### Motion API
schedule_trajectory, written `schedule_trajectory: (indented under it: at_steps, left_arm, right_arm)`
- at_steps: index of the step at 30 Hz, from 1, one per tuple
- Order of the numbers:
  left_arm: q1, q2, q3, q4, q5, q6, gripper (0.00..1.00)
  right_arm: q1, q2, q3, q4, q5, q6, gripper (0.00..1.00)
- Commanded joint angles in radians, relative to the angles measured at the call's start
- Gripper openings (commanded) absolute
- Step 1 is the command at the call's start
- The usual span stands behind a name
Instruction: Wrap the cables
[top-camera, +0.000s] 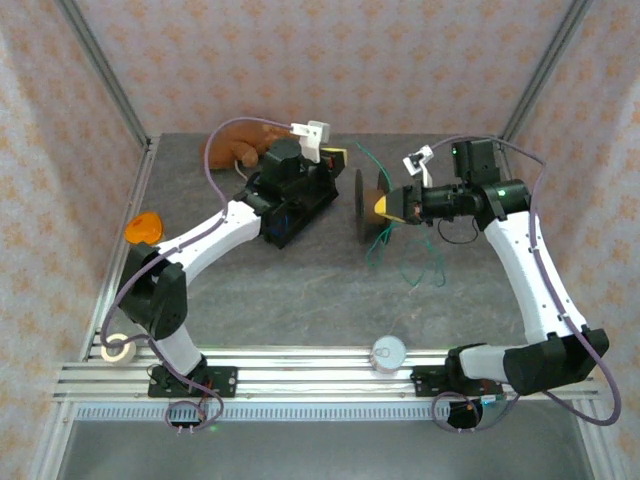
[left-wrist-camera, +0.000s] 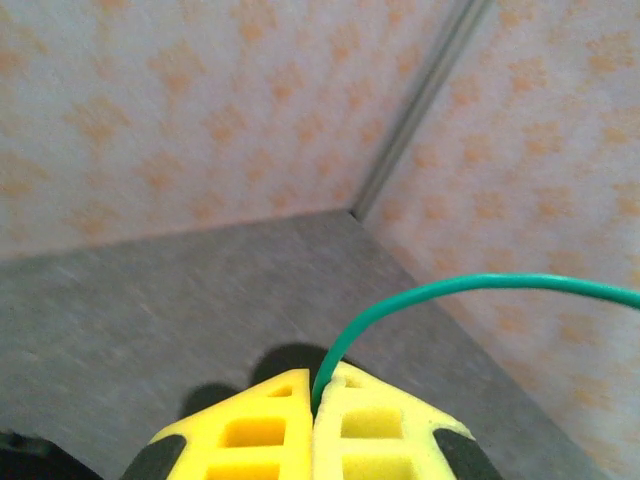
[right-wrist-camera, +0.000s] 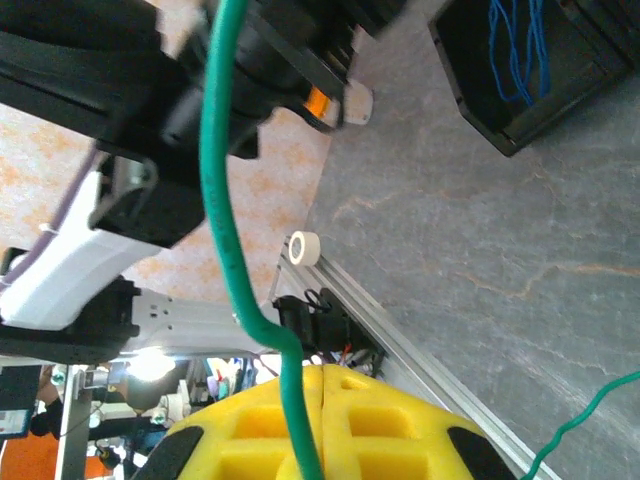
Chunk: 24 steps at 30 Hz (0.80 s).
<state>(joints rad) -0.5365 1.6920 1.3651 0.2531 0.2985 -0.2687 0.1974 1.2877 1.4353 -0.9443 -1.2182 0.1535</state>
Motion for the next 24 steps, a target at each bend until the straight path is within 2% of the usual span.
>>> schedule_trajectory:
  at_steps: [1,3,4,5,7,8,9,11,12,18,22,24]
  left_arm:
    - [0.024,-0.002,0.027,0.025,-0.233,0.198,0.0]
    - [0.04,0.019,0.047,0.021,-0.246,0.193,0.0]
    - [0.049,0.031,0.078,-0.013,-0.212,0.173,0.04]
    - [0.05,0.035,0.103,-0.048,-0.185,0.151,0.17]
    - [0.05,0.027,0.127,-0.101,-0.115,0.062,0.58]
    - [0.049,0.017,0.126,-0.111,-0.093,0.005,0.74]
    - [0.049,0.003,0.118,-0.123,-0.075,-0.059,0.86]
    - [0.05,-0.033,0.088,-0.137,-0.043,-0.158,0.95]
    - [0.05,-0.055,0.06,-0.145,-0.04,-0.209,0.99]
    - [0.049,-0.148,-0.024,-0.283,-0.014,-0.418,0.99]
    - [0.047,-0.165,-0.066,-0.284,0.104,-0.5,0.99]
    - [0.042,-0.147,-0.062,-0.303,0.181,-0.504,0.99]
  right_arm:
    - [-0.004,-0.044,-0.024,-0.11,0.035,-0.067,0.0]
    - [-0.004,-0.051,-0.024,-0.136,0.078,-0.083,0.0]
    - [-0.004,-0.053,-0.017,-0.147,0.112,-0.096,0.0]
    - [-0.005,-0.055,-0.015,-0.143,0.136,-0.105,0.0]
    - [-0.001,-0.071,-0.023,-0.086,0.237,-0.108,0.0]
    - [0.0,-0.083,-0.038,-0.033,0.268,-0.109,0.0]
    - [0.001,-0.097,-0.066,0.038,0.3,-0.108,0.0]
    - [0.003,-0.14,-0.126,0.158,0.357,-0.109,0.0]
    - [0.003,-0.15,-0.145,0.195,0.382,-0.124,0.0]
    - [0.008,-0.137,-0.242,0.338,0.461,-0.14,0.0]
    - [0.008,-0.108,-0.275,0.412,0.499,-0.084,0.0]
    - [0.008,-0.074,-0.262,0.425,0.476,-0.039,0.0]
